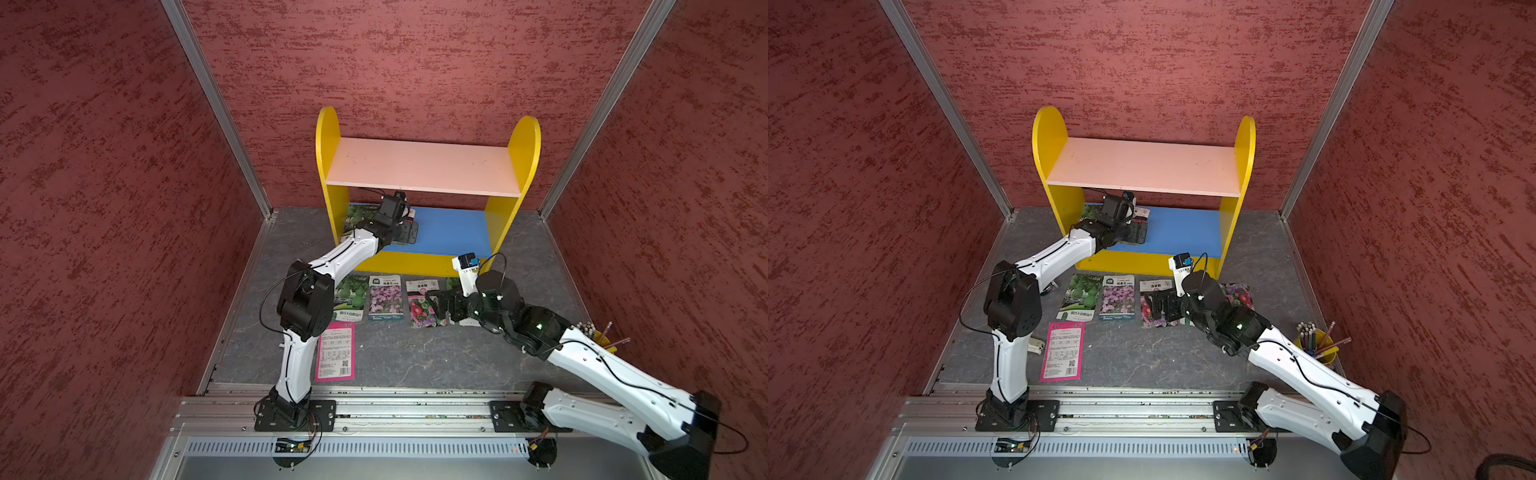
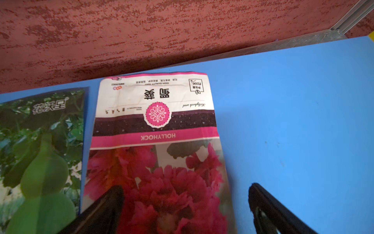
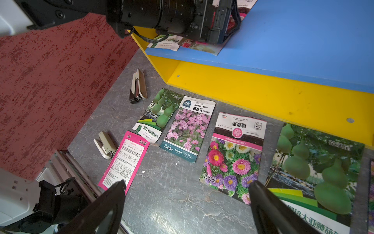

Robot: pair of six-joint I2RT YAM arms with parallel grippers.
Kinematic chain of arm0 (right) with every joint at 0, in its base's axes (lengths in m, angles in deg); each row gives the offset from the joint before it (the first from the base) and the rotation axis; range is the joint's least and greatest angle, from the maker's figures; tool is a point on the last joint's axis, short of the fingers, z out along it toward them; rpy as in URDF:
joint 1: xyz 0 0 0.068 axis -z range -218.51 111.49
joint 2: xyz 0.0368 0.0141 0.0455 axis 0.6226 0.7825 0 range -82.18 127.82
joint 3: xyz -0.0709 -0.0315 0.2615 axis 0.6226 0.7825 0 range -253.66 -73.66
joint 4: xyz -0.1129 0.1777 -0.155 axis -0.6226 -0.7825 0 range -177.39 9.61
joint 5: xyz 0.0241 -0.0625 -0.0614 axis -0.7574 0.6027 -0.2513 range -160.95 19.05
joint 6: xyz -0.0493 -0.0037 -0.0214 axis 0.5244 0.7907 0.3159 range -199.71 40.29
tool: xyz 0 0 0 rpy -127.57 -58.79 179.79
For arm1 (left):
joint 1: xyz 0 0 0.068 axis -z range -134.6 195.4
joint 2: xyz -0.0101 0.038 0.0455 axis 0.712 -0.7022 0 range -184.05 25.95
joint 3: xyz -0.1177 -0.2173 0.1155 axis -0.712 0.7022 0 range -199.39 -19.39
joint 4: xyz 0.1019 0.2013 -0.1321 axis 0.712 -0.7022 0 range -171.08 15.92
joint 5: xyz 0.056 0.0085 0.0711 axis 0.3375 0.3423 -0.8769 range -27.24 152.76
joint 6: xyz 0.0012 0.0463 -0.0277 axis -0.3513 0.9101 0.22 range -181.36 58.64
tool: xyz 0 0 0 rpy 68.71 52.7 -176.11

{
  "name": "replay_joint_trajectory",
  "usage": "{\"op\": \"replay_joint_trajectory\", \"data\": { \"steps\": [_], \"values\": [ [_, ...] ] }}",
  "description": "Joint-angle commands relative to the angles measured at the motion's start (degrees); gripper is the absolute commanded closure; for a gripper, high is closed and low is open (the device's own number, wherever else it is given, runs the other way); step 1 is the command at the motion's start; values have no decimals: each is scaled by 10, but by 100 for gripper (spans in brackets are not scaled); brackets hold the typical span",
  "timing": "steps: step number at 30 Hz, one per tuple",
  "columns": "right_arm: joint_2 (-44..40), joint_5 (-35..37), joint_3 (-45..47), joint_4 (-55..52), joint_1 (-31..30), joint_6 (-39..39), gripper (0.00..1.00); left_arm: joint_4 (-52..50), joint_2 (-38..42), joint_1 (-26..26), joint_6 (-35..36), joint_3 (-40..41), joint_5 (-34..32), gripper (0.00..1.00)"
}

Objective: Take the seed bag off the shelf
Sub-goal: Pick up the seed packet from the shelf.

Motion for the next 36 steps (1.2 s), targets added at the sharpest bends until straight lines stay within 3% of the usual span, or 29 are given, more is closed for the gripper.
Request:
{"op": "replay_joint_trajectory", "data": {
  "steps": [1,17,24,27,31,36],
  "values": [
    [-2,15,12,10,-6,-5,2,-21,3,7,-6,3,13,0],
    [-21,17,20,14,-6,-14,2,-26,86,35,-56,91,28,0],
    [-20,31,18,47,-6,-31,2,-21,120,30,-60,92,17,0],
    [-17,37,24,75,-5,-56,2,-12,144,24,-62,89,42,0],
    [7,38,13,91,7,-93,2,-6,196,21,-65,115,84,0],
    [54,-24,5,136,52,-150,4,1,310,13,-90,223,122,0]
  ]
}}
